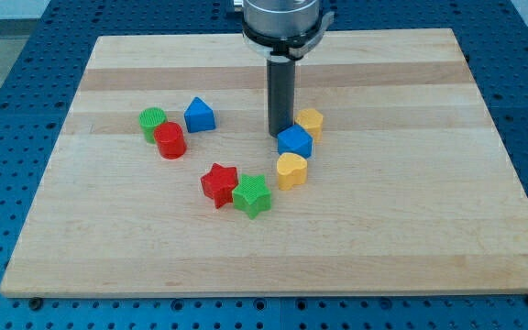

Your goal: Nudge the blue cube a bit down

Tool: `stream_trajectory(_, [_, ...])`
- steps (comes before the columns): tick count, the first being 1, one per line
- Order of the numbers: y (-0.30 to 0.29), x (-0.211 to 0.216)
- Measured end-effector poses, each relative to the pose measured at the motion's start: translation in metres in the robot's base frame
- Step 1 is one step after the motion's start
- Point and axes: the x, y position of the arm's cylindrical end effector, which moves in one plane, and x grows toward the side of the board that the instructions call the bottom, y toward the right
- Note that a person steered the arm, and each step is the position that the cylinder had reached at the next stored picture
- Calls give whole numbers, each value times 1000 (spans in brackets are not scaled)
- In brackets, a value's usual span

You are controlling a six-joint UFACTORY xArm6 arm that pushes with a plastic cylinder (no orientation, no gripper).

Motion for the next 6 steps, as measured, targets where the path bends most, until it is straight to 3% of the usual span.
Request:
stream_trajectory(2, [-44,-1])
stream_trajectory(4, [5,2])
stream_trajectory(6, [5,5])
